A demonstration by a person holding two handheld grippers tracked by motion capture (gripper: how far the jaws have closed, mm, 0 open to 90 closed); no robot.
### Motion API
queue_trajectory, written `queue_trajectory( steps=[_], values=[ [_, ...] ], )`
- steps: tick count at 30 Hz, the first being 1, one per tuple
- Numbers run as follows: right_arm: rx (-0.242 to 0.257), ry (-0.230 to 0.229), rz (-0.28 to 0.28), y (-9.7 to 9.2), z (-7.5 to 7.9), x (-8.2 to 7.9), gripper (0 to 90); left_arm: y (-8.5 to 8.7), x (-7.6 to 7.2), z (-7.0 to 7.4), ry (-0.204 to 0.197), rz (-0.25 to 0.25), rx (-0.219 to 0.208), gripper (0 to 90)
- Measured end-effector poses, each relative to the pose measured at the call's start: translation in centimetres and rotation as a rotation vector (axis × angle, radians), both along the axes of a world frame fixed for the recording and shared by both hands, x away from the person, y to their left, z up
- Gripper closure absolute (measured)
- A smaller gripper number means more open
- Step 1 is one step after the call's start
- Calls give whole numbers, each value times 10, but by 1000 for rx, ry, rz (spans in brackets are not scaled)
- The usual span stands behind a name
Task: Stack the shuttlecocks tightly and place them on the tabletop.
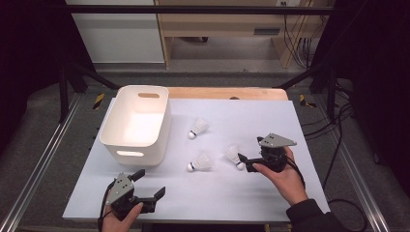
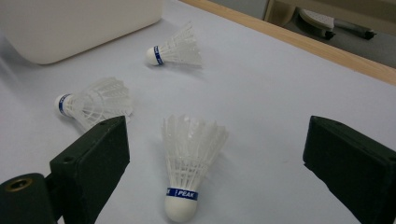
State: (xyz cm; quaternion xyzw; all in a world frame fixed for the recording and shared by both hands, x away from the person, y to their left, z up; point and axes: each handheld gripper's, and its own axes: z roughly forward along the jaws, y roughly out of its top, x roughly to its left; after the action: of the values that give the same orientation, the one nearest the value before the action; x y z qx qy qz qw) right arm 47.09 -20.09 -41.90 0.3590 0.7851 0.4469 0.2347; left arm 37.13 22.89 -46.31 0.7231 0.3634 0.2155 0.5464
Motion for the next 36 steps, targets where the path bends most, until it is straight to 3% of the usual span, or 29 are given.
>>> queue_trajectory(
  steps=[18,29,36],
  values=[
    [-84,32,71,31,5,22,106,-3,2,-2,11,-8,9,35],
    [-196,89,147,64,-4,46,139,-3,2,-3,21,-11,19,36],
    [-245,108,171,71,-9,51,148,-1,3,-1,6,-5,3,35]
  ],
)
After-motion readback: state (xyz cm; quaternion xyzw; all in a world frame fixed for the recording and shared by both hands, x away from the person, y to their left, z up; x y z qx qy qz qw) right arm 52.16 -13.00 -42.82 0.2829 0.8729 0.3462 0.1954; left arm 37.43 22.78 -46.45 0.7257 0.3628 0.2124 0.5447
